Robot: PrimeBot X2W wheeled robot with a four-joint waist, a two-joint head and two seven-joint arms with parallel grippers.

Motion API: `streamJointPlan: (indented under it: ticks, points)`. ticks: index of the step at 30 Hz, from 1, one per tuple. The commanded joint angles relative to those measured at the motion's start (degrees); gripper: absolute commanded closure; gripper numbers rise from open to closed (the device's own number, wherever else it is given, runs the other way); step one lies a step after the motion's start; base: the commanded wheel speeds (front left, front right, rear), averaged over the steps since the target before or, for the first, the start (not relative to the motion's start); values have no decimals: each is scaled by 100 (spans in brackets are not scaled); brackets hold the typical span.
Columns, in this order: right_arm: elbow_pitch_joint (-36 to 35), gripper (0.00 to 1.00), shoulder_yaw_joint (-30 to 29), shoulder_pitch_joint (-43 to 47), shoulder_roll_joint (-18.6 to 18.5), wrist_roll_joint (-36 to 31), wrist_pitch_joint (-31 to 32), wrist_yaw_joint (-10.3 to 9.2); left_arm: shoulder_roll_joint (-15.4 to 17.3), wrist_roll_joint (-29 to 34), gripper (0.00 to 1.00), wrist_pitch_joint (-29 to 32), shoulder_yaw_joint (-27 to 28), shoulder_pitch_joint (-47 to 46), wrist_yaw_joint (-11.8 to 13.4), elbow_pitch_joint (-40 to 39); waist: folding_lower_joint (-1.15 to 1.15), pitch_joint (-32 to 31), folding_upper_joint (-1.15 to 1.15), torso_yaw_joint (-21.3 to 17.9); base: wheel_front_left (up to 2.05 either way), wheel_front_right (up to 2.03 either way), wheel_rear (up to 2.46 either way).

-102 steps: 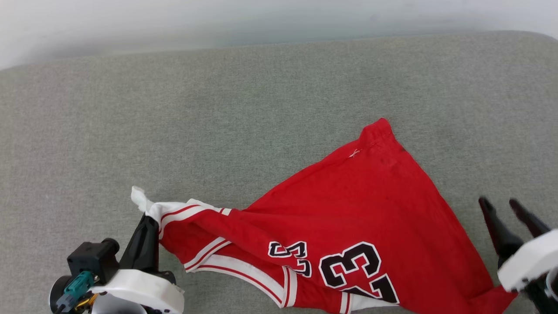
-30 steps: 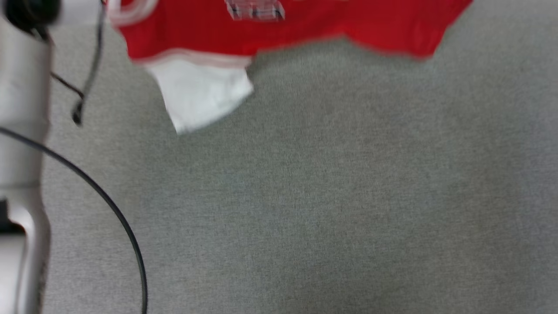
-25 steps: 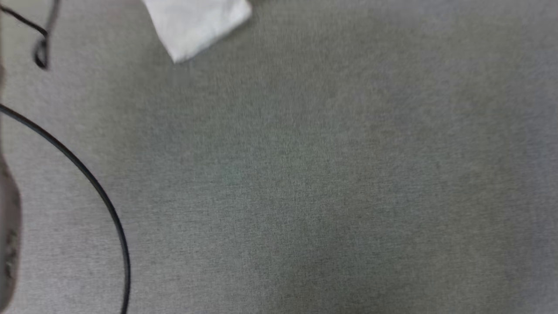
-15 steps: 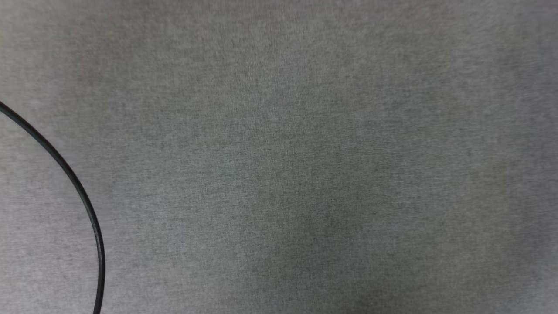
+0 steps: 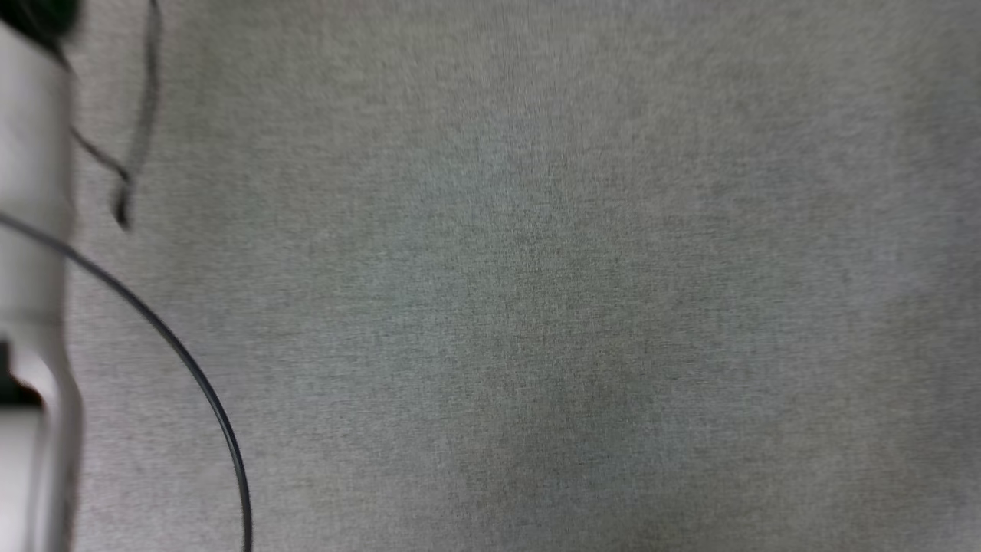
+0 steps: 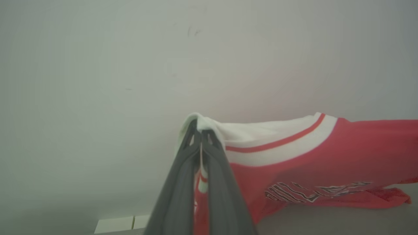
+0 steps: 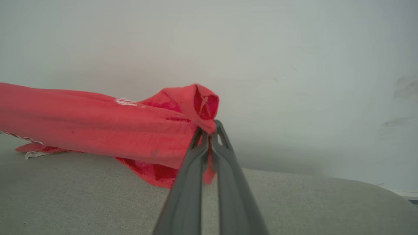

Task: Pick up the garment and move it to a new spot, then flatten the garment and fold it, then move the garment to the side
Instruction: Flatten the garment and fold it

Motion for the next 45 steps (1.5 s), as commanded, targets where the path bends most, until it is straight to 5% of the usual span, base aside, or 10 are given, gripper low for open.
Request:
streamJointPlan:
  ticks: [1,14,27,37,45]
  points:
    - [-42,100,62,228,-82,53,-75,-6,14,-8,100,-29,8,263,-4,-64,-1,-269,0,41,0,0,0]
    - [-627,100,385,3271,-180,680,-230,-6,-108,39,100,-52,511,4366,464,-2187,-1,-1729,0,-69,0,0,0]
    - [-1419,100,-413,6270,-115,797,-191,-8,-347,-368,100,386,491,7858,1130,-4011,-1,-2784,0,-47,0,0,0]
    - [-2874,100,-1577,8143,351,265,468,-8,-254,-439,100,973,493,9207,1696,-5346,-1,-3030,0,144,0,0,0]
    - [-3838,100,-1864,8020,773,-298,1229,-5,-118,-317,100,1280,247,8590,1515,-5520,-1,-2857,0,162,0,0,0]
